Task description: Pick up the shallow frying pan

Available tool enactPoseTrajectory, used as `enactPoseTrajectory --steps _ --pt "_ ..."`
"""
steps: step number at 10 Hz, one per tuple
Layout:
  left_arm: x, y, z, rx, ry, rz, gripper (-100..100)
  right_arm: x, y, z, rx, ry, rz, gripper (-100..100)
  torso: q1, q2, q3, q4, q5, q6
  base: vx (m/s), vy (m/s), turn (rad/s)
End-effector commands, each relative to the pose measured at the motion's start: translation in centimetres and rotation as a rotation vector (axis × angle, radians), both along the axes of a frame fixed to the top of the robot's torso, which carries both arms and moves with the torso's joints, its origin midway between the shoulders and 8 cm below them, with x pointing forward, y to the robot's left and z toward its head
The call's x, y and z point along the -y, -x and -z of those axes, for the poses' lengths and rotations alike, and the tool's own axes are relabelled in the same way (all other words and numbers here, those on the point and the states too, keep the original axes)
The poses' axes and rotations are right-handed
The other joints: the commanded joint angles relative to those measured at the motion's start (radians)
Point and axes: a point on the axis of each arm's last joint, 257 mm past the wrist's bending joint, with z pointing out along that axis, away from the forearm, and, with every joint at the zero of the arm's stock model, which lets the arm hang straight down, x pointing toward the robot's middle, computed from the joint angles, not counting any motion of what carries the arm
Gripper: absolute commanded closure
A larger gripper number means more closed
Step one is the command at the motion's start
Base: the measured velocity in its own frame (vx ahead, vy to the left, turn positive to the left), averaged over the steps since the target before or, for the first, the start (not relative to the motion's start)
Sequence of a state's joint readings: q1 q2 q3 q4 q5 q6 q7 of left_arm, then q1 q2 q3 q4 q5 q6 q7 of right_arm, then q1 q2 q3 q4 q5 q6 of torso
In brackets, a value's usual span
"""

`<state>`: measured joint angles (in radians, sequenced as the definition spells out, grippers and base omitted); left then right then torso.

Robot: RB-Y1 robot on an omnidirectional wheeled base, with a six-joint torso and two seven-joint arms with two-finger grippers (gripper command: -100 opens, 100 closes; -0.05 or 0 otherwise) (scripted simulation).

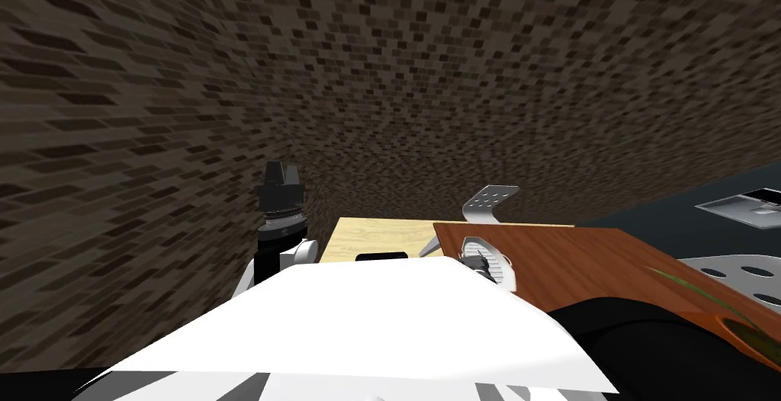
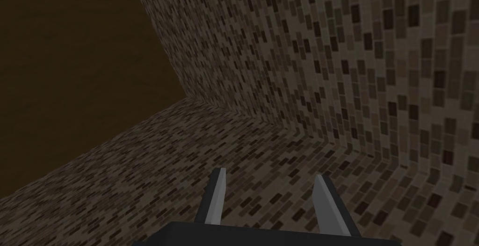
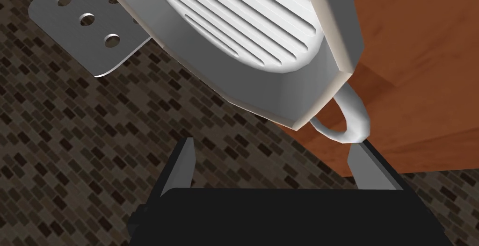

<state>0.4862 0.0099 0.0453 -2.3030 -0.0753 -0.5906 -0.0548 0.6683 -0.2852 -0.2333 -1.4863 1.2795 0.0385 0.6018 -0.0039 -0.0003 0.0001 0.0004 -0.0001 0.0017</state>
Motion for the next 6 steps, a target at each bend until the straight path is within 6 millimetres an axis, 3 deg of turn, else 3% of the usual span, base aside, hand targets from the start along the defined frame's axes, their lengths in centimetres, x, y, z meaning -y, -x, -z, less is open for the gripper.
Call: enactPoseTrajectory --steps 1,3,5,6 --pt "0.0 0.0 0.0 0.000 0.000 0.000 0 0.9 2.5 0.6 -0.046 0.019 0.032 -100 0.000 0.000 0.000 0.000 0.000 0.000 -0.100 0.012 0.345" --pt "0.0 0.0 0.0 0.000 0.000 0.000 0 1.8 3.1 0.5 -0.032 0.009 0.096 -100 0.001 0.007 0.004 0.001 0.000 -0.001 -0.092 0.004 0.356" --pt "0.0 0.0 0.0 0.000 0.000 0.000 0 2.0 3.4 0.5 -0.016 -0.016 0.132 -100 0.000 0.002 0.001 0.000 0.000 0.000 -0.002 -0.003 0.028" --pt "0.0 0.0 0.0 0.000 0.000 0.000 0 2.8 6.0 1.1 -0.076 0.013 0.153 -100 0.000 0.000 0.000 0.000 0.000 0.000 -0.095 0.033 0.424"
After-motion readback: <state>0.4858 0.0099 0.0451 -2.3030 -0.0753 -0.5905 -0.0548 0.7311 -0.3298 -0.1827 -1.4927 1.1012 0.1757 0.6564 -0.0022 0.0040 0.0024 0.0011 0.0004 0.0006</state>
